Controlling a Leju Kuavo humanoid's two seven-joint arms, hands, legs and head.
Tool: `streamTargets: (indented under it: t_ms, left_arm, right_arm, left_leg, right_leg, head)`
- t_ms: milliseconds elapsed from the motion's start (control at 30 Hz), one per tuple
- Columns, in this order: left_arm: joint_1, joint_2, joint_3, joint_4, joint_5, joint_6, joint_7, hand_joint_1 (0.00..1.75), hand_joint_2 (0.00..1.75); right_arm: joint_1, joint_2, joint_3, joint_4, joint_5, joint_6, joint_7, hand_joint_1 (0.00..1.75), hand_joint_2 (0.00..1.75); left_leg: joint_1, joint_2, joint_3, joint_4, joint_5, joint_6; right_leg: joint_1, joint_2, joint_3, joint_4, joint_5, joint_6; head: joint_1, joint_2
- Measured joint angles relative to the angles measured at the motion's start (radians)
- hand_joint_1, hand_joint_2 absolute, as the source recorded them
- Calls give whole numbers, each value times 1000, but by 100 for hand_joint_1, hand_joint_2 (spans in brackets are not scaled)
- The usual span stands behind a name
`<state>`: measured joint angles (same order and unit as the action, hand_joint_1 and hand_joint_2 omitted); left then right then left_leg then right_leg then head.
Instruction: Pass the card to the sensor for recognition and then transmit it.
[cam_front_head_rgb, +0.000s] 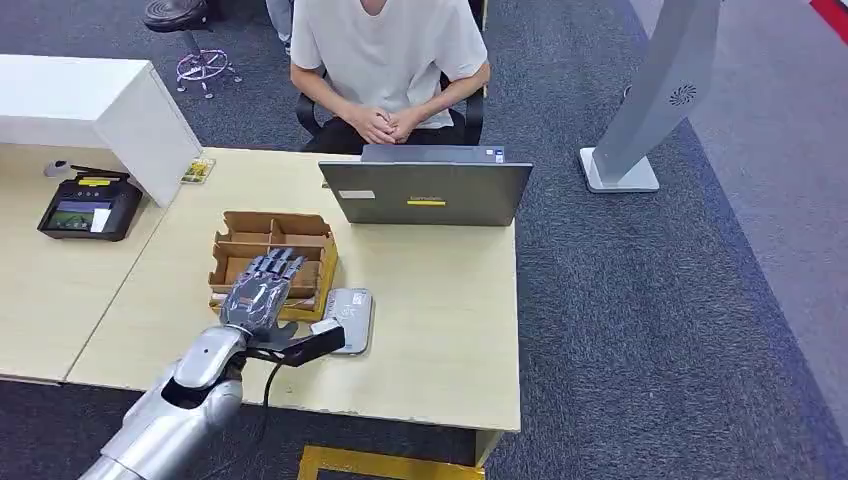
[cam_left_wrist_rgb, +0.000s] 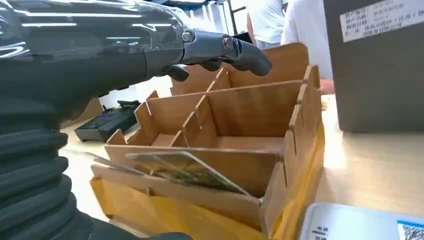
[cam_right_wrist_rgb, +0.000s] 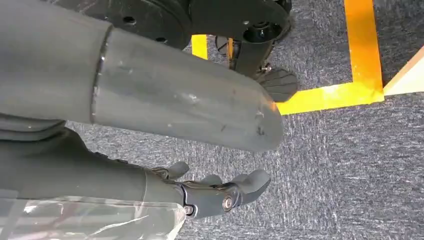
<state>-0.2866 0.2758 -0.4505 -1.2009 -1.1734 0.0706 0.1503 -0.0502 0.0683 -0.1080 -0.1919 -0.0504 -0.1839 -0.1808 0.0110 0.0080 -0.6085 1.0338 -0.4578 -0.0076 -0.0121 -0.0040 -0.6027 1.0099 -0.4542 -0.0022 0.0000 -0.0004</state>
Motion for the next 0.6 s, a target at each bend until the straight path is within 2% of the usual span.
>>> streamTargets:
  t_ms: [600]
  left_arm:
    - [-11,-16,6,55,-10,4,8,0,175]
  right_arm:
    - [0,0,0,0,6,0,5,0,0]
  left_leg:
    - [0,0,0,0,0,0]
  right_leg:
    - [0,0,0,0,0,0]
  head:
    - [0,0]
